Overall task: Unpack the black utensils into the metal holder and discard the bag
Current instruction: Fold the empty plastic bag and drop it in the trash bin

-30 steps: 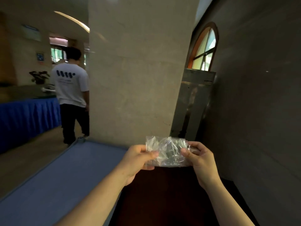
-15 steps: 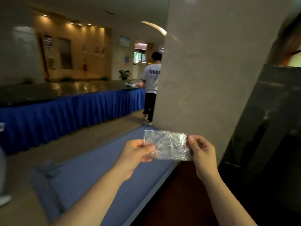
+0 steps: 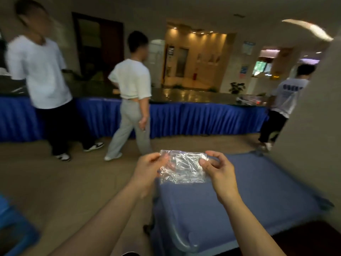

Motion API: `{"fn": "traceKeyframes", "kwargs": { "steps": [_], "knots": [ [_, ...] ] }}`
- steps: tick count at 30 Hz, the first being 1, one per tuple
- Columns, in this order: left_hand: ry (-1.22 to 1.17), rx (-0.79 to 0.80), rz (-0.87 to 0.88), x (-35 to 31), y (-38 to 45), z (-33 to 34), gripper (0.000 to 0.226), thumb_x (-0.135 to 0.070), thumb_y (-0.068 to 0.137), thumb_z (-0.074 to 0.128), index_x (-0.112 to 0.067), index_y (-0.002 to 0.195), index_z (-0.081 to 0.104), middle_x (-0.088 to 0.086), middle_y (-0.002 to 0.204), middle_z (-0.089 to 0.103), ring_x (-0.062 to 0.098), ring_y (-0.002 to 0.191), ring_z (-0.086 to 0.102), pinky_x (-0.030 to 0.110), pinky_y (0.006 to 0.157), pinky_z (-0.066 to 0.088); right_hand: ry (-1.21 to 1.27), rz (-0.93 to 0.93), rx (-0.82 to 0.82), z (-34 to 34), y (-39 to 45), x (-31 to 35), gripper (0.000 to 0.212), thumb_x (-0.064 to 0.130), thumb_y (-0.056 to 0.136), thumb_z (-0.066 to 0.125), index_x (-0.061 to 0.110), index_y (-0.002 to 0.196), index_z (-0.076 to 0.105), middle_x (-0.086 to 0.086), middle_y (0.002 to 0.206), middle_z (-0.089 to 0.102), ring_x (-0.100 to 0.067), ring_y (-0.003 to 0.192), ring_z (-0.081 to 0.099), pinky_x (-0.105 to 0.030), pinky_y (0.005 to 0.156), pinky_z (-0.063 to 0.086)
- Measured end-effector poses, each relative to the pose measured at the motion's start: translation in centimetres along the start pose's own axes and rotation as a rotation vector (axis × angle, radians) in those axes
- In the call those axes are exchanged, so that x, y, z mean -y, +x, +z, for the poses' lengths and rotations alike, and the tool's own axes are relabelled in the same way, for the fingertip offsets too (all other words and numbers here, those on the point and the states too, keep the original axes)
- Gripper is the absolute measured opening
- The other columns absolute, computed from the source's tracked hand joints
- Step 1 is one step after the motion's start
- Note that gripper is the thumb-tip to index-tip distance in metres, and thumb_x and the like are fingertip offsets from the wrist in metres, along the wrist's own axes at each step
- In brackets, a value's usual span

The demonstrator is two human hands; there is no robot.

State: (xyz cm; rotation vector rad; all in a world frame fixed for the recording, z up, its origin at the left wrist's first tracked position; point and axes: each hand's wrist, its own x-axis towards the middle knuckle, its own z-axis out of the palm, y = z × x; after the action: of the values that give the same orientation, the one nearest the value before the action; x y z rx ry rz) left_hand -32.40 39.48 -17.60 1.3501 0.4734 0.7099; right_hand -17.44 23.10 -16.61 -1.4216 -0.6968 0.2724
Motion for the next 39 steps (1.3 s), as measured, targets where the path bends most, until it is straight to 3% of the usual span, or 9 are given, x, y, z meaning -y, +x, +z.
{"fn": "traceKeyframes", "kwargs": {
  "steps": [5, 10, 13, 16, 19, 27, 32, 35, 39],
  "knots": [
    [-0.05, -0.159, -0.047, 2.2, -1.3, -8.0, 0.017, -0.013, 0.097, 0.063, 0.001, 0.099, 0.073, 0.016, 0.087, 0.077, 0.025, 0.077, 0.072, 0.034, 0.07, 0.061, 0.049, 0.059, 0.135, 8.1, -0.1, -3.4, 0.021, 0.011, 0.088, 0.077, 0.015, 0.107, 0.068, 0.005, 0.066, 0.065, -0.007, 0.061, 0.059, -0.015, 0.061, 0.051],
    [-0.048, -0.292, -0.151, 6.3, -2.6, -14.6, 0.019, -0.017, 0.095, 0.066, 0.0, 0.099, 0.073, 0.023, 0.099, 0.076, 0.029, 0.084, 0.072, 0.047, 0.083, 0.059, 0.034, 0.177, 0.227, 14.7, -1.2, -8.3, 0.023, 0.005, 0.089, 0.075, 0.006, 0.111, 0.065, -0.007, 0.077, 0.068, -0.012, 0.066, 0.06, -0.018, 0.061, 0.052],
    [-0.047, -0.373, -0.227, 9.6, -3.0, -17.6, 0.024, -0.018, 0.094, 0.069, 0.005, 0.101, 0.072, 0.029, 0.098, 0.072, 0.032, 0.086, 0.068, 0.051, 0.087, 0.055, -0.006, 0.236, 0.271, 17.5, -2.1, -11.9, 0.021, 0.008, 0.09, 0.075, 0.014, 0.108, 0.065, -0.009, 0.085, 0.071, -0.013, 0.073, 0.064, -0.018, 0.064, 0.054],
    [-0.027, -0.408, -0.294, 12.6, -2.8, -19.8, 0.029, -0.017, 0.094, 0.068, 0.01, 0.102, 0.069, 0.022, 0.09, 0.063, 0.028, 0.082, 0.067, 0.04, 0.077, 0.055, -0.056, 0.297, 0.273, 19.5, -2.9, -15.5, 0.019, 0.012, 0.09, 0.076, 0.023, 0.101, 0.066, -0.006, 0.083, 0.073, -0.012, 0.075, 0.068, -0.028, 0.071, 0.057],
    [-0.038, -0.431, -0.344, 14.6, -2.7, -20.8, 0.014, -0.011, 0.094, 0.068, 0.003, 0.096, 0.072, 0.018, 0.092, 0.069, 0.017, 0.071, 0.072, 0.025, 0.062, 0.056, -0.052, 0.369, 0.253, 20.6, -3.6, -18.4, 0.017, 0.009, 0.09, 0.075, 0.02, 0.099, 0.066, -0.008, 0.082, 0.072, -0.019, 0.079, 0.068, -0.038, 0.077, 0.054],
    [-0.029, -0.477, -0.487, 21.4, -2.7, -21.8, 0.008, -0.011, 0.094, 0.068, -0.004, 0.096, 0.072, 0.018, 0.097, 0.069, 0.03, 0.089, 0.062, 0.043, 0.082, 0.049, -0.111, 0.507, 0.219, 20.9, -5.5, -25.6, 0.015, 0.005, 0.091, 0.071, 0.013, 0.103, 0.066, -0.002, 0.082, 0.072, -0.014, 0.078, 0.069, -0.029, 0.075, 0.054],
    [-0.045, -0.494, -0.591, 27.3, -3.4, -22.0, 0.007, -0.008, 0.094, 0.068, -0.008, 0.089, 0.072, 0.01, 0.085, 0.071, 0.031, 0.09, 0.063, 0.044, 0.082, 0.05, -0.224, 0.597, 0.238, 20.5, -6.7, -30.7, 0.019, 0.01, 0.094, 0.069, 0.007, 0.113, 0.066, -0.011, 0.096, 0.074, -0.024, 0.091, 0.069, -0.039, 0.086, 0.055],
    [-0.05, -0.515, -0.657, 31.5, -3.6, -22.1, 0.005, -0.009, 0.093, 0.07, -0.01, 0.088, 0.072, 0.007, 0.083, 0.072, 0.03, 0.091, 0.068, 0.051, 0.094, 0.053, -0.293, 0.649, 0.238, 20.3, -7.7, -34.4, 0.016, 0.008, 0.095, 0.067, 0.006, 0.111, 0.067, -0.004, 0.088, 0.071, -0.02, 0.085, 0.066, -0.038, 0.084, 0.054],
    [-0.038, -0.556, -0.717, 36.7, -4.6, -22.7, 0.004, -0.014, 0.091, 0.073, -0.013, 0.087, 0.074, 0.006, 0.085, 0.073, 0.023, 0.08, 0.066, 0.034, 0.072, 0.055, -0.35, 0.698, 0.259, 20.3, -9.0, -38.6, 0.013, 0.004, 0.095, 0.064, 0.007, 0.108, 0.067, 0.0, 0.081, 0.066, -0.018, 0.082, 0.062, -0.029, 0.073, 0.05]
  ]
}}
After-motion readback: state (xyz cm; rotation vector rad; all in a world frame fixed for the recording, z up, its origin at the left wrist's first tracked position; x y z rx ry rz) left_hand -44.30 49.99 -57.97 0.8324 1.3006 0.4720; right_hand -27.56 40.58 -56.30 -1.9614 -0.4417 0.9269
